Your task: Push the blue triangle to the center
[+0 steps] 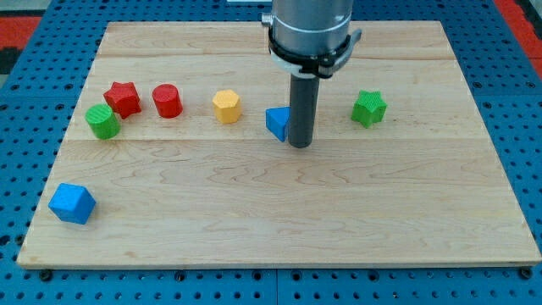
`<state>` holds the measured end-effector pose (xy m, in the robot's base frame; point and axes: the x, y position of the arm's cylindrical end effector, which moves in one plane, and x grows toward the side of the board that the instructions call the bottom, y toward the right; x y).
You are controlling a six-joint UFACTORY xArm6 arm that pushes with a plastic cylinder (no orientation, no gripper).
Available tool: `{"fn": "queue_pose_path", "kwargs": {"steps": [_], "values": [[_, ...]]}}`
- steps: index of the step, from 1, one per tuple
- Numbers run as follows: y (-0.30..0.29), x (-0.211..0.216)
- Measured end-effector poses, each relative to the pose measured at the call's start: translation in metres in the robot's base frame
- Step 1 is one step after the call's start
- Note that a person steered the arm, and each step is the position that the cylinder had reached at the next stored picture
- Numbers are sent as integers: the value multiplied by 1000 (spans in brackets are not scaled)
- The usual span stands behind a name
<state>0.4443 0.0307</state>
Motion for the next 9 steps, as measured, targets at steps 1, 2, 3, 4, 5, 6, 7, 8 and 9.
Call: {"fn": "queue_pose_path", "kwargs": {"steps": [1, 2, 3, 4, 5, 6, 7, 8, 9], "values": [[-17, -9], [-23, -14], [-24, -19], [-37, -19], [-38, -20], [-38, -20], [-38, -26], [-38, -27], [-48, -4]]}}
